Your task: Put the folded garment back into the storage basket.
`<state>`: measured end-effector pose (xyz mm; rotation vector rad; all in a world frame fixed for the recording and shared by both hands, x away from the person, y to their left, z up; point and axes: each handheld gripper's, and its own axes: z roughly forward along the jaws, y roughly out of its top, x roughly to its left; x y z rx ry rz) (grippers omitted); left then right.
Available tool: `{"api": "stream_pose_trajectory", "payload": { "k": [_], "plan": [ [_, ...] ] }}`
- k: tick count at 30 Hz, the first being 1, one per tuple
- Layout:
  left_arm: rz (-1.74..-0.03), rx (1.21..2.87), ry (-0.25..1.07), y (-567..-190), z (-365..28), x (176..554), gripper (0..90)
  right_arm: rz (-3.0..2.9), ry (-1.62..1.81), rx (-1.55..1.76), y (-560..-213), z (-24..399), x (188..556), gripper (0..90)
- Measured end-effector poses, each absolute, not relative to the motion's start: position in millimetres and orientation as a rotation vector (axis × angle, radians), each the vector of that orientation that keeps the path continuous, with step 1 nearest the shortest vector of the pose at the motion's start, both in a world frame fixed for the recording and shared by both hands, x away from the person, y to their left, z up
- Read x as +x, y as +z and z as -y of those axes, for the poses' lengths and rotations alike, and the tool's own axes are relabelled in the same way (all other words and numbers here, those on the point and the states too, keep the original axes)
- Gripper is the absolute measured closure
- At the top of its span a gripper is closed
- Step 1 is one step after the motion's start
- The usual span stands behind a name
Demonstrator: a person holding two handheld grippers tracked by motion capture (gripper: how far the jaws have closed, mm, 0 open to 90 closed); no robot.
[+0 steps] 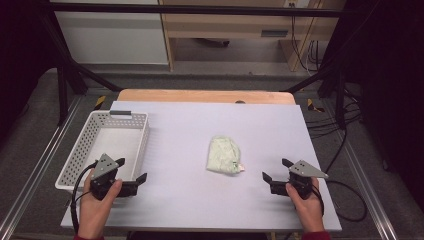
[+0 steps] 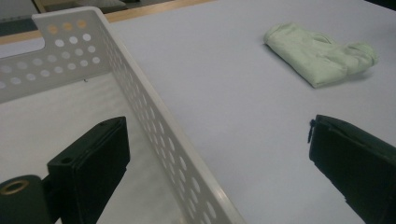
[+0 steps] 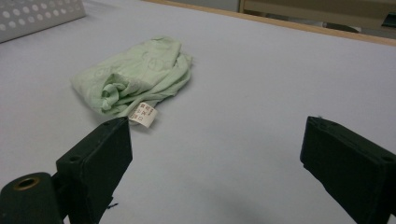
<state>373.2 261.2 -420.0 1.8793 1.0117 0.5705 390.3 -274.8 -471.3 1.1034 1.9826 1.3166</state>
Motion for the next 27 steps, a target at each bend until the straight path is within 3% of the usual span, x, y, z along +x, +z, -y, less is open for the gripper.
{"api": "stream_pose_trajectory", "payload": {
  "k": [14,27],
  "plan": [
    [-0.953,1.873,0.583,-407.8,-247.8,367.5,5.4,-1.991,1.302,1.106,-472.1,273.5,390.5,9.6],
    [-0.824,1.961,0.526,-409.7,-187.7,363.4,4.8,-2.013,1.279,1.099,-473.8,271.0,391.7,8.8]
  ]
}}
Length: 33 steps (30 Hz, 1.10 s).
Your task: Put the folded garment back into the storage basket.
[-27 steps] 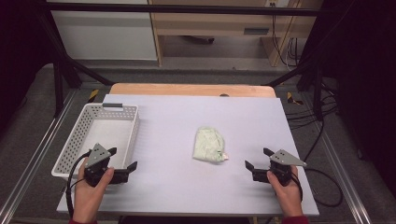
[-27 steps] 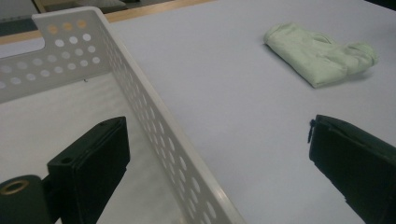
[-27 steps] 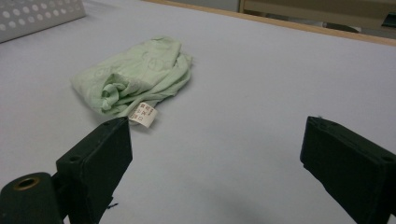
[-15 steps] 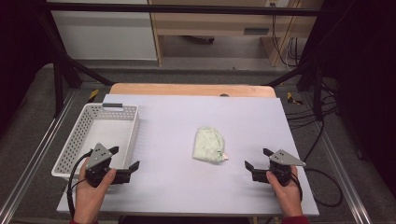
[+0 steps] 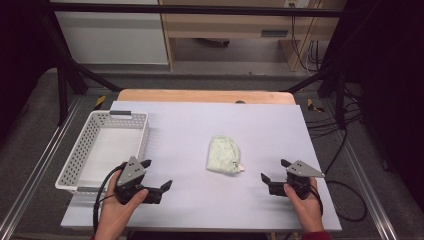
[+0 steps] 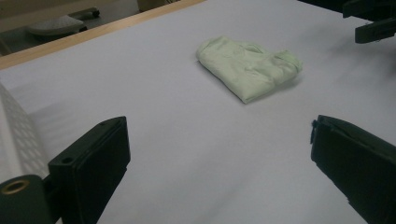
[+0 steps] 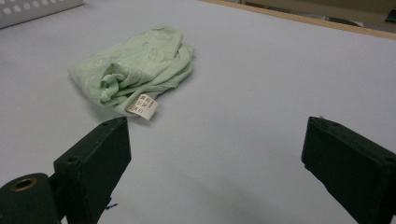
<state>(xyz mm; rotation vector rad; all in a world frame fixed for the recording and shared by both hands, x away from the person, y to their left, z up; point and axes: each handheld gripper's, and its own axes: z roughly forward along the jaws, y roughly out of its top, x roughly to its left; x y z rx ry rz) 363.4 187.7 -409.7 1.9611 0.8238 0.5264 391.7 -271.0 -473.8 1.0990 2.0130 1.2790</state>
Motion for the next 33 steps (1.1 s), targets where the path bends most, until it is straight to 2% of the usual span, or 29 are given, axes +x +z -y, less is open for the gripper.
{"api": "stream_pose_trajectory", "payload": {
  "k": [8,17,26,30,33],
  "plan": [
    [-0.843,2.015,0.508,-418.8,-153.9,374.3,6.7,-2.026,1.284,1.093,-473.7,268.7,390.9,8.6],
    [-0.843,2.089,0.383,-440.9,-121.8,405.9,9.3,-2.031,1.274,1.095,-475.0,268.3,391.7,8.6],
    [-0.793,2.168,0.425,-444.7,-94.4,420.5,12.2,-2.035,1.27,1.088,-475.1,268.0,391.7,8.6],
    [-0.775,2.175,0.454,-445.8,-84.5,426.8,16.6,-2.035,1.27,1.085,-475.0,268.2,391.6,8.6],
    [-0.76,2.172,0.455,-448.0,-79.7,431.4,25.5,-2.034,1.266,1.093,-475.0,268.2,391.6,8.6]
  ]
}}
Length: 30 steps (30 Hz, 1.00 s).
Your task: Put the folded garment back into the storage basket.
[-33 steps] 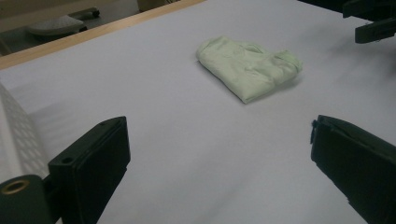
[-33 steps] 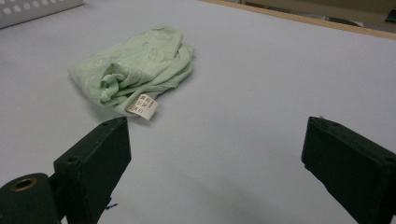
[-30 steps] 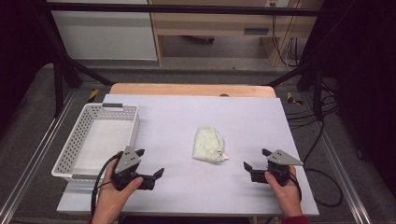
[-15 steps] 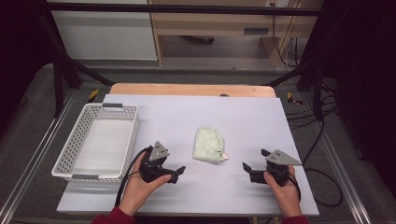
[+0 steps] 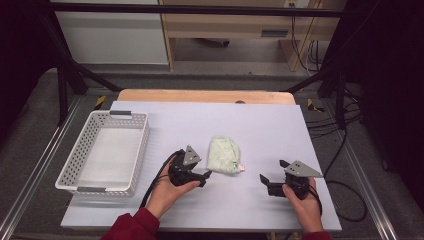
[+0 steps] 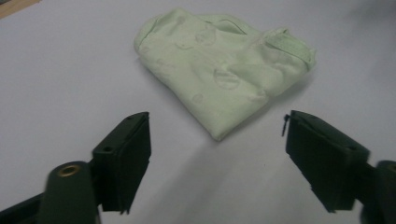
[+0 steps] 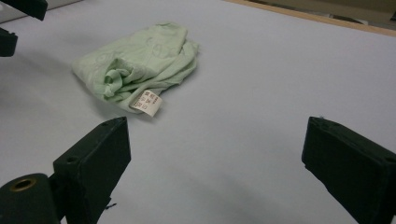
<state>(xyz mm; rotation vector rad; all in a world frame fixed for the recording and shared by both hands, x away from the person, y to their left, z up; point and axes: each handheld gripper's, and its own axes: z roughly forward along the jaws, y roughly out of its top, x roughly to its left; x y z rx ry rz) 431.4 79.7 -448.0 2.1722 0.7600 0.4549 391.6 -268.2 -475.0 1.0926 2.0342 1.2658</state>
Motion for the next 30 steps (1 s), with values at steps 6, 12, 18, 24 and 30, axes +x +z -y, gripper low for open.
{"api": "stream_pose_trajectory", "payload": {
  "k": [6,12,18,24,30],
  "plan": [
    [-0.754,2.176,0.446,-451.9,-74.2,434.9,30.1,-2.034,1.264,1.097,-475.3,268.3,391.7,8.5],
    [-0.747,2.182,0.46,-452.1,-70.6,438.7,40.5,-2.033,1.272,1.091,-474.8,268.6,391.1,8.4],
    [-0.739,2.191,0.437,-453.5,-69.2,439.8,51.3,-2.033,1.271,1.089,-474.9,268.5,391.3,8.4],
    [-0.72,2.18,0.432,-456.6,-70.7,438.2,58.9,-2.033,1.272,1.09,-474.8,268.6,391.0,8.4],
    [-0.715,2.208,0.395,-462.4,-71.2,438.6,63.0,-2.034,1.273,1.089,-474.8,268.6,391.1,8.4]
  ]
}}
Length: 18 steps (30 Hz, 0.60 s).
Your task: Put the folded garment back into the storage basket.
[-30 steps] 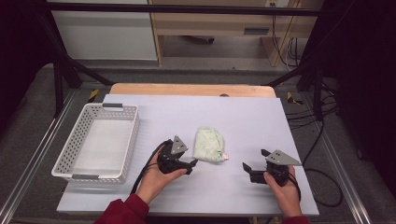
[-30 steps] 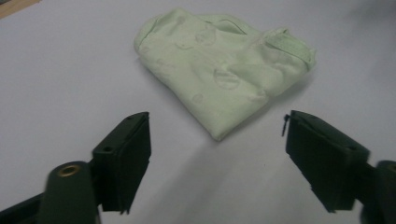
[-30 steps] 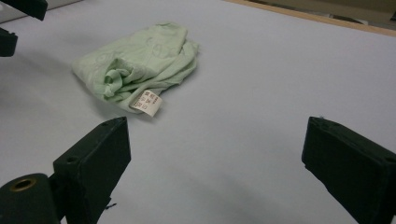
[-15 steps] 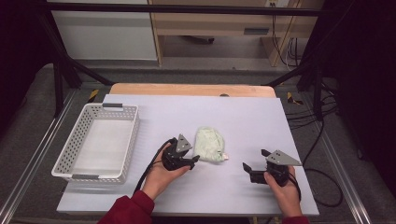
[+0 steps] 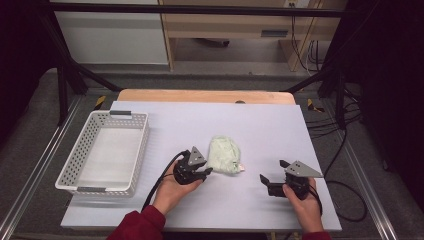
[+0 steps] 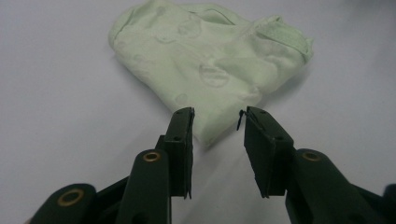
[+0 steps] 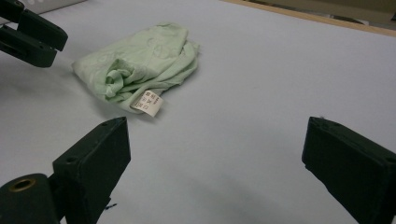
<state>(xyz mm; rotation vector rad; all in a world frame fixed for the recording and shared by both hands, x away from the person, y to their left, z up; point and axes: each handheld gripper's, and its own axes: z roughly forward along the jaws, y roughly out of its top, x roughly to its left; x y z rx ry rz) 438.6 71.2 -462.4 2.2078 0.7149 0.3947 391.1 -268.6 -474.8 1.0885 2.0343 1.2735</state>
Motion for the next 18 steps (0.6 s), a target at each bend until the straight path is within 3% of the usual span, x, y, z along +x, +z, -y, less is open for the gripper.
{"api": "stream_pose_trajectory", "payload": {
  "k": [18],
  "plan": [
    [-0.772,2.209,0.377,-479.0,-62.0,450.4,63.1,-2.04,1.274,1.085,-475.0,268.3,391.0,8.4]
  ]
}}
